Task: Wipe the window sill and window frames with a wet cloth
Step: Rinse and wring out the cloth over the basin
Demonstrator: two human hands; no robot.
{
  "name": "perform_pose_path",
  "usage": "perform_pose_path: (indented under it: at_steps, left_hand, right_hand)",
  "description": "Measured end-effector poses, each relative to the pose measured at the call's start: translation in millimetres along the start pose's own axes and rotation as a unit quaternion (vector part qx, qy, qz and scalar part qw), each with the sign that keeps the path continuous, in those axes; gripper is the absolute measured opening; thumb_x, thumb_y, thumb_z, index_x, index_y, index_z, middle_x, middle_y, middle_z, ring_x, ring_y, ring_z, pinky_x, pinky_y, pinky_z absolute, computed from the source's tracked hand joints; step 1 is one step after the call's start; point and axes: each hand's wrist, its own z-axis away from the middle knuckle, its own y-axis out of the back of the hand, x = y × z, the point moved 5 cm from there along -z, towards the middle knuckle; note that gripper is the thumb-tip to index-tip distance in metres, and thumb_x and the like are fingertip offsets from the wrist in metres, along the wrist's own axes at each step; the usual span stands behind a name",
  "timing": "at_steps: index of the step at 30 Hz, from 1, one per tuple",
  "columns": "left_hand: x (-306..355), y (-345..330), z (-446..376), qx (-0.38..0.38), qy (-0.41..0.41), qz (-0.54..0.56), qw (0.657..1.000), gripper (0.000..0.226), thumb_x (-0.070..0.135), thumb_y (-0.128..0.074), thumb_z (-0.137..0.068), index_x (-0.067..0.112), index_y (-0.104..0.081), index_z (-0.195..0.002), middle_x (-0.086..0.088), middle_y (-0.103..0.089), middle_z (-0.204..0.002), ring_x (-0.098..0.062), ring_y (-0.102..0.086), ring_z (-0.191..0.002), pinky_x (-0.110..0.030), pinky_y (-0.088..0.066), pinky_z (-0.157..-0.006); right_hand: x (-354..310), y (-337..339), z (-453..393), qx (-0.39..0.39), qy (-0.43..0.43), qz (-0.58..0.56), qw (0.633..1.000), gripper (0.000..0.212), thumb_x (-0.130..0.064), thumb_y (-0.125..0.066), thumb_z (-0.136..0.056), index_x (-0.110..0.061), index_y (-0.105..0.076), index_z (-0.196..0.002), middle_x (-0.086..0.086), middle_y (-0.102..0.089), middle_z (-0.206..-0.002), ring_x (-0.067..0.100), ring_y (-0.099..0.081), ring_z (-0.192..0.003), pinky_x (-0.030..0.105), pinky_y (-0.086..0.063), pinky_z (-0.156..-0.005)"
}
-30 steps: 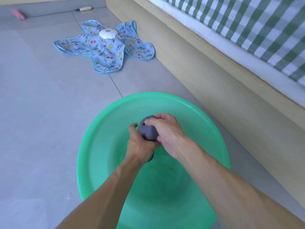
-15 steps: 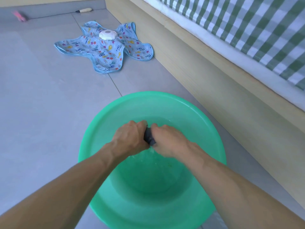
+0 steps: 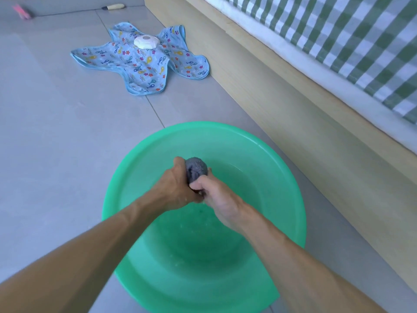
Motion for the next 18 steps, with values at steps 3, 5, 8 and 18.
perform_pose_path:
  at_steps: [3,5,8,18]
  left_hand:
    - [-8.8,9.2,-5.1,-0.114,0.008,0.054,0.992,0.031,-0.002,-0.073,-0.078,0.004,-0.046,-0.092,-0.010,-0.062,-0.068,-0.025,-0.071,-0.061,-0.033,-0.056,-0.057]
    - [-6.9,9.4,-0.5,-0.205,0.025,0.075,0.976,0.024,-0.008,-0.068,-0.080,0.006,-0.049,-0.082,-0.005,-0.054,-0.054,-0.017,-0.062,-0.046,-0.024,-0.049,-0.044]
    - [1.9,1.1,9.8,-0.299,0.030,0.090,0.949,0.024,-0.005,-0.069,-0.076,0.008,-0.050,-0.075,0.003,-0.041,-0.044,-0.011,-0.036,-0.038,-0.019,-0.025,-0.040]
    - [29.5,3.5,8.5,0.049,-0.110,-0.372,0.920,0.012,0.027,-0.055,-0.084,0.025,-0.058,-0.096,-0.005,-0.066,-0.095,-0.030,-0.066,-0.093,-0.029,-0.039,-0.065]
  right_hand:
    - [-8.9,13.5,14.3,-0.011,0.068,0.336,0.939,0.095,-0.028,-0.053,-0.083,-0.020,0.006,-0.156,0.009,-0.041,-0.144,0.023,-0.052,-0.107,0.031,-0.040,-0.080]
    - [-20.5,15.6,25.0,0.060,0.200,0.570,0.795,0.101,-0.011,-0.053,-0.088,-0.020,0.024,-0.152,0.014,-0.035,-0.151,0.036,-0.056,-0.098,0.037,-0.037,-0.072]
    - [-25.7,6.9,24.7,0.129,0.304,0.622,0.710,0.104,-0.016,-0.075,-0.073,-0.019,-0.009,-0.154,0.015,-0.058,-0.107,0.038,-0.061,-0.067,0.039,-0.037,-0.053]
    - [-54.6,16.0,16.1,0.170,0.155,0.674,0.702,0.030,-0.014,-0.061,-0.085,-0.015,-0.058,-0.115,0.010,-0.066,-0.111,0.034,-0.063,-0.104,0.032,-0.034,-0.069]
